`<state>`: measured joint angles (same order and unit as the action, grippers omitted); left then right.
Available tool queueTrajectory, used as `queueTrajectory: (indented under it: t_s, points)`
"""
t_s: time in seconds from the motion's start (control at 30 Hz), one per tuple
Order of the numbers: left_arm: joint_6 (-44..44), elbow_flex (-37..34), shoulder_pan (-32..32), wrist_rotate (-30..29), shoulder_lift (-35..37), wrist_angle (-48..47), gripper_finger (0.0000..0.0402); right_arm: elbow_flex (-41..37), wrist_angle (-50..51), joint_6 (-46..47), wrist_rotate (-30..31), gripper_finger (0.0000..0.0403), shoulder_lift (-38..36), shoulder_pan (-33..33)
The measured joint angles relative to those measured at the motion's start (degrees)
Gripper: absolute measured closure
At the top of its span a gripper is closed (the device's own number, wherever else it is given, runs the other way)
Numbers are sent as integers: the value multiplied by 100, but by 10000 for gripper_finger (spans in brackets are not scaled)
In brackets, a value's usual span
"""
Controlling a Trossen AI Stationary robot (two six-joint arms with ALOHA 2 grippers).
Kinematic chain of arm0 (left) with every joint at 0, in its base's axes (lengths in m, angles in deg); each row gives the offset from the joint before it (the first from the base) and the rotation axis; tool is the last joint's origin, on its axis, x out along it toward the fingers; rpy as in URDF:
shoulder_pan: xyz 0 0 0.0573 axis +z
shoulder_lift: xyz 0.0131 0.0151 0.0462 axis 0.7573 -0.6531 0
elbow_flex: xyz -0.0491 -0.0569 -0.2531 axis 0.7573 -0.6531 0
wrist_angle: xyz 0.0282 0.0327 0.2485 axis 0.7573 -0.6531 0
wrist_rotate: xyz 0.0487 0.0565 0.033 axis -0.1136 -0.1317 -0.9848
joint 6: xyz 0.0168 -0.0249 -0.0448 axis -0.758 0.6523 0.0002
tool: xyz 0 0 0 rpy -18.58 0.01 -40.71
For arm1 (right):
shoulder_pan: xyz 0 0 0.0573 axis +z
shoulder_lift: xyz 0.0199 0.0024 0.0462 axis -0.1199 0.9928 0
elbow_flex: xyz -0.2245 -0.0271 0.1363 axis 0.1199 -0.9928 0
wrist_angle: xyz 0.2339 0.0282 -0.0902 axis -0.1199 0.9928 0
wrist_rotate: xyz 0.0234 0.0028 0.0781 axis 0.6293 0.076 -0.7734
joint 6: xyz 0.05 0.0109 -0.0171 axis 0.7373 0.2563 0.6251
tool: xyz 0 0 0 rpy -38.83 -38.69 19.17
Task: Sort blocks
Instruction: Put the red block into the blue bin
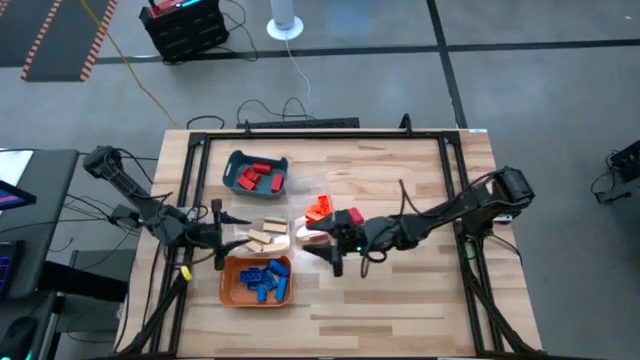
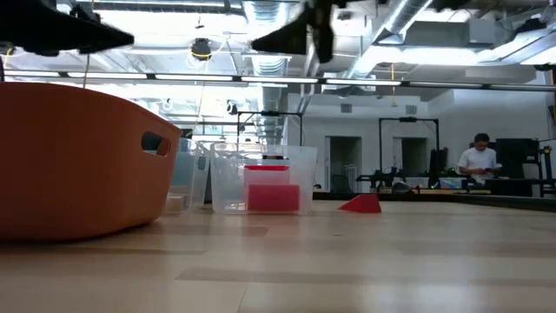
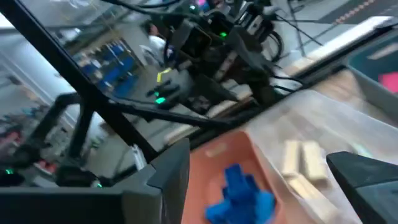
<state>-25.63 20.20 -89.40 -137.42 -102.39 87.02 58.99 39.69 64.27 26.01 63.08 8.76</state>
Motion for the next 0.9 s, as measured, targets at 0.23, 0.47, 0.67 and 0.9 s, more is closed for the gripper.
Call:
queueTrajectory:
  t_s: [0.23, 0.47, 0.67, 0.9]
  points:
    - [-2987, 0, 290, -198, -717, 1469, 198, 826, -574, 581, -25, 215, 746, -158]
    - [-4059, -2, 645, -19, -1215, 1981, 198, 1699, -729, 921, -23, 214, 1360, -231]
    - [-4051, -2, 841, 593, -1415, 2442, 198, 2146, -641, 895, -12, 218, 1580, -231]
    - [-4305, 21, 1231, 1186, -1663, 3098, 198, 2201, -485, 893, -14, 218, 1587, -263]
